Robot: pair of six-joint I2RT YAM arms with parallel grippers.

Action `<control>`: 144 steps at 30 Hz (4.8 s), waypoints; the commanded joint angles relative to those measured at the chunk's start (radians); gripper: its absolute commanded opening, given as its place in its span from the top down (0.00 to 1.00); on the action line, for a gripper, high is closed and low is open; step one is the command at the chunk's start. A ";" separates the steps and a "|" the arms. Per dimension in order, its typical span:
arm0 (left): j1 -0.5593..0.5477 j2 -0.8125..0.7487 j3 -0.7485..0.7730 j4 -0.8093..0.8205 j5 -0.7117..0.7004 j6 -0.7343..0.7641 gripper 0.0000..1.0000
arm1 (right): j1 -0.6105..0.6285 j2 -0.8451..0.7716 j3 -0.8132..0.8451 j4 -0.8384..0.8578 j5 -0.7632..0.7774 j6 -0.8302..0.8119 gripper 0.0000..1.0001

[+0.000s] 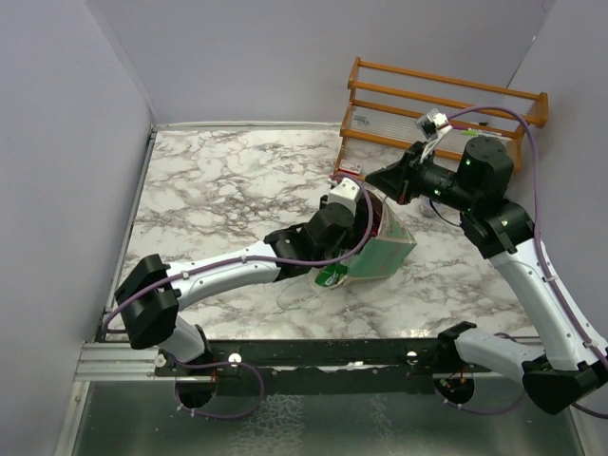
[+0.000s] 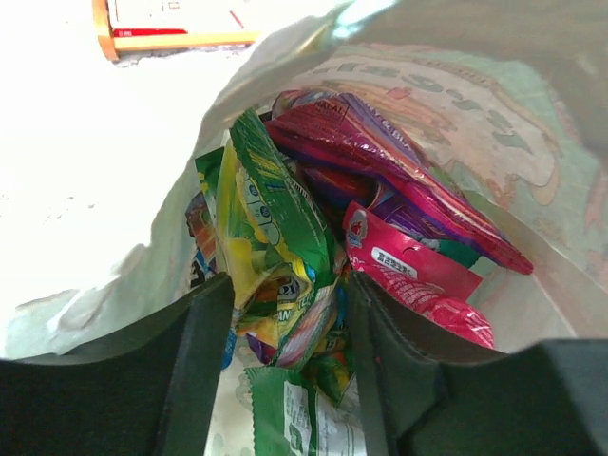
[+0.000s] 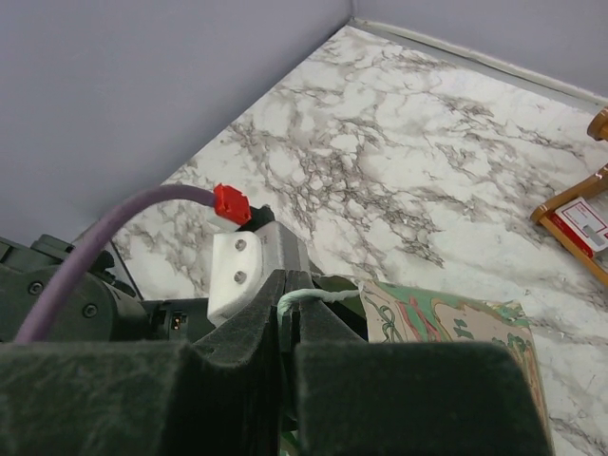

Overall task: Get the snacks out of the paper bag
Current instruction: Take out the snack from the paper bag, then place the snack at the center of the board, then take out the snack from the paper bag.

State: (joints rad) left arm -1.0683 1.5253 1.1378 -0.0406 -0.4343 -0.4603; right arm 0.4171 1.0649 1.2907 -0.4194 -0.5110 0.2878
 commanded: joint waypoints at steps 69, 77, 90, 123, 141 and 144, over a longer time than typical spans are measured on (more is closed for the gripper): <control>0.289 -0.581 -0.055 -0.358 -0.343 0.292 1.00 | 0.002 -0.136 -0.132 0.137 0.080 0.001 0.98; 0.678 -0.268 0.045 -0.445 0.035 0.188 1.00 | 0.002 -0.128 -0.129 0.137 0.085 0.003 0.98; 0.792 0.200 0.383 -0.463 -0.280 0.368 1.00 | 0.002 -0.121 -0.094 0.104 0.088 0.009 0.98; 0.812 -0.529 -0.206 0.037 0.894 0.073 0.32 | 0.002 -0.125 -0.155 0.143 0.018 0.066 0.98; 0.502 -0.612 -0.124 -0.039 0.868 -0.220 0.34 | 0.002 -0.075 -0.124 0.232 0.060 0.202 0.98; 0.452 -0.613 -0.108 -0.109 0.799 -0.236 0.34 | 0.002 -0.059 -0.144 0.253 0.029 0.211 0.98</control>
State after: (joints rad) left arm -0.5644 0.9039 1.0050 -0.0345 0.4389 -0.6258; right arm 0.4171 0.9955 1.1614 -0.2665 -0.4534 0.4427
